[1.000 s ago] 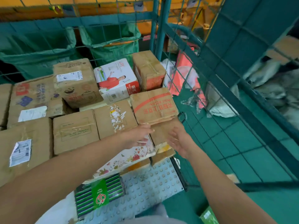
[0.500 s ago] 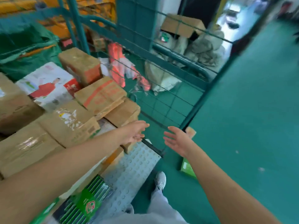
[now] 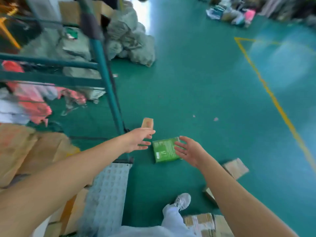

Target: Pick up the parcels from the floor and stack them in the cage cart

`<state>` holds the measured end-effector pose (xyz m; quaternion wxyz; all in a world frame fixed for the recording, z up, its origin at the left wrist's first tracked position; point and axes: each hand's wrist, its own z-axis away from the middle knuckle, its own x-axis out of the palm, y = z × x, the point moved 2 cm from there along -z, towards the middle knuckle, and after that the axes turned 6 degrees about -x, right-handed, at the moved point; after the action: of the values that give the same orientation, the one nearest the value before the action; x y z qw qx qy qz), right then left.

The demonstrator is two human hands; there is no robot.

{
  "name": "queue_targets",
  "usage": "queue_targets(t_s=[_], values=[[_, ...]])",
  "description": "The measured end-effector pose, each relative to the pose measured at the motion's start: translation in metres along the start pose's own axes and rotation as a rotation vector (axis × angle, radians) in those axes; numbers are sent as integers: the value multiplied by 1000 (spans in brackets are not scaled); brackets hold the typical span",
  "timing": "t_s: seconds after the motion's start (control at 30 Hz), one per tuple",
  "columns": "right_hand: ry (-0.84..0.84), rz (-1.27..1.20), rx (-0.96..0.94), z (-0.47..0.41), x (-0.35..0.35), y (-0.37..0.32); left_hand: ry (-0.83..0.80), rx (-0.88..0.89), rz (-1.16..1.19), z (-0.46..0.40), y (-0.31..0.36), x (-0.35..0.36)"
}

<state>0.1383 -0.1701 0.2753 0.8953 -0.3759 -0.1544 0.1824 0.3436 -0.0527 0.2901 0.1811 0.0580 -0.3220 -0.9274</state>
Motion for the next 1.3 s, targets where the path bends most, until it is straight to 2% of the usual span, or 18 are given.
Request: queue_targets(t_s=[0.4, 0.63, 0.87, 1.03, 1.3], values=[[269, -265, 94, -67, -252, -42, -200, -146, -322, -153, 125, 233], [447, -406, 73, -71, -373, -68, -327, -154, -471, -205, 181, 363], [622, -599, 63, -42, -439, -55, -447, -151, -694, -232, 210, 475], [815, -794, 59, -9, -471, -18, -567, -162, -876, -242, 210, 562], [1159, -1157, 51, 47, -466, 49, -786, -161, -1239, -224, 177, 683]])
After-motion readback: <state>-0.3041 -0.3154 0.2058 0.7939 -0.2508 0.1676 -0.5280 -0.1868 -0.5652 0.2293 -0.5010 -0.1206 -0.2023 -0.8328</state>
